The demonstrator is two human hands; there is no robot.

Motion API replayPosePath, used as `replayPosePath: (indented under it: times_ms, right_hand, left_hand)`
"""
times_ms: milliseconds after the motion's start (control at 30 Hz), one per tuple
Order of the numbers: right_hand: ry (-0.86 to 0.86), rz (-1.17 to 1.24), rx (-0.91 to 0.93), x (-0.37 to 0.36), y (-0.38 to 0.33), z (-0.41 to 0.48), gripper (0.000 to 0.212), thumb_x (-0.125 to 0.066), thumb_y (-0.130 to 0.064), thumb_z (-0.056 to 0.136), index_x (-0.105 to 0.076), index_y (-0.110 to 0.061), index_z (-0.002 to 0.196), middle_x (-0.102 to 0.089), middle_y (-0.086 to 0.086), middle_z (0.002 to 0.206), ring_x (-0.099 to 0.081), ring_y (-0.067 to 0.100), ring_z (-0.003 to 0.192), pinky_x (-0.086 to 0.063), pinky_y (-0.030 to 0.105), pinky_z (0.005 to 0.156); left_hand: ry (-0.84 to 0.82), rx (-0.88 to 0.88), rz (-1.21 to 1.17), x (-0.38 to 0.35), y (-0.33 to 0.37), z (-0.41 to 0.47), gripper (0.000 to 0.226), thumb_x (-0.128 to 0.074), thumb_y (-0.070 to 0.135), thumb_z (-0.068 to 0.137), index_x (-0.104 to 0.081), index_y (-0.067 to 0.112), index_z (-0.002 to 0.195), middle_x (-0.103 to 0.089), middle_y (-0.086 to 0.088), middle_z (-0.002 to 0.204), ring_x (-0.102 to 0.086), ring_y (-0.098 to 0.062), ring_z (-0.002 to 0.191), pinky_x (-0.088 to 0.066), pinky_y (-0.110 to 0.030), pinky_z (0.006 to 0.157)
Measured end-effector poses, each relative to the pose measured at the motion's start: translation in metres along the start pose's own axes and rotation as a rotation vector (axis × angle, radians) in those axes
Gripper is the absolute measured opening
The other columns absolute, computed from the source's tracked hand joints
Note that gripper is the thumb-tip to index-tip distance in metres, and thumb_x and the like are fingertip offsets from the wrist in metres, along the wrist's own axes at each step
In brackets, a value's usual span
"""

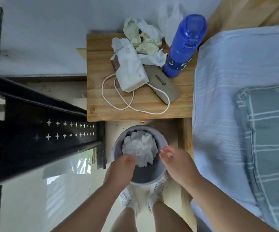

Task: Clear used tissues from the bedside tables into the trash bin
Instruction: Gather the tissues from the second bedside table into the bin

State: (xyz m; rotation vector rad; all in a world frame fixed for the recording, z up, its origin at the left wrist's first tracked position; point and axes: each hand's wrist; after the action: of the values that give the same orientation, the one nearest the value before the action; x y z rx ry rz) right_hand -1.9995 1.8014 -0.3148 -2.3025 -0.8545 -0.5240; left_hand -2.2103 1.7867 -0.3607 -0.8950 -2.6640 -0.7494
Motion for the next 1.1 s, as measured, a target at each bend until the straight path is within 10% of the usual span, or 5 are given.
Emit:
replayPosePath:
  times_ms: [300, 533, 700, 933, 1100]
  right_hand:
    - [0.357, 0.172, 0.311, 0.102, -0.099, -0.002, 0.012, -0.067, -0.027, 0.096, -0.076, -0.030, 0.101, -0.073, -0.018, 0.085, -0.066, 0.000, 0.083, -0.050, 0.012, 0.072]
    - [0.383, -0.046, 0.550, 0.126, -0.171, 0.068, 0.041, -0.062, -0.021, 0.099, -0.063, -0.014, 0.139, -0.061, 0.005, 0.143, -0.059, 0.024, 0.127, -0.053, 0.041, 0.102]
    - [0.337, -0.224, 0.528, 0.111, -0.187, 0.107, 0.035, -0.052, -0.017, 0.103, -0.068, -0.008, 0.132, -0.034, 0.014, 0.166, -0.040, 0.031, 0.146, -0.040, 0.040, 0.114]
    - [0.374, -0.316, 0.463, 0.100, -0.193, 0.137, 0.065, -0.054, -0.012, 0.100, -0.028, -0.009, 0.160, -0.021, 0.020, 0.169, -0.026, 0.037, 0.153, -0.030, 0.044, 0.121]
    - [0.412, -0.341, 0.407, 0.099, -0.206, 0.156, 0.054, -0.058, -0.009, 0.098, -0.045, -0.009, 0.150, -0.023, 0.023, 0.166, -0.041, 0.041, 0.141, -0.041, 0.044, 0.112]
  left_hand:
    - [0.256, -0.392, -0.054, 0.082, 0.135, -0.028, 0.032, -0.045, 0.069, 0.091, -0.068, 0.046, 0.095, -0.074, 0.023, 0.084, -0.068, 0.001, 0.074, -0.057, -0.030, 0.074]
    - [0.468, -0.569, -0.012, 0.138, 0.225, 0.016, 0.021, -0.054, 0.041, 0.102, -0.067, 0.040, 0.086, -0.070, 0.018, 0.084, -0.063, 0.005, 0.084, -0.047, -0.025, 0.067]
    - [0.676, -0.750, 0.154, 0.163, 0.286, 0.070, 0.022, -0.058, 0.028, 0.099, -0.075, 0.023, 0.112, -0.075, 0.006, 0.110, -0.065, -0.019, 0.110, -0.054, -0.042, 0.095]
    - [0.479, -0.497, 0.416, 0.177, 0.332, 0.132, 0.067, -0.059, 0.025, 0.090, -0.042, 0.031, 0.155, -0.050, -0.010, 0.150, -0.056, -0.036, 0.132, -0.049, -0.045, 0.107]
    - [0.455, -0.409, 0.380, 0.183, 0.339, 0.158, 0.050, -0.064, 0.039, 0.088, -0.053, 0.026, 0.135, -0.065, -0.002, 0.131, -0.064, -0.029, 0.120, -0.053, -0.039, 0.095]
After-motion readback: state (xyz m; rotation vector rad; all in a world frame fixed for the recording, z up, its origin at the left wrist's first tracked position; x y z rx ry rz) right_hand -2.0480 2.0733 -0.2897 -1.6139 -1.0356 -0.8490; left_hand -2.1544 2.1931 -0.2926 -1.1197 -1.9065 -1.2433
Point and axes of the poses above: each hand's wrist, its own z-axis towards the middle knuckle, its own x-axis out of the back of the hand, y = z × x
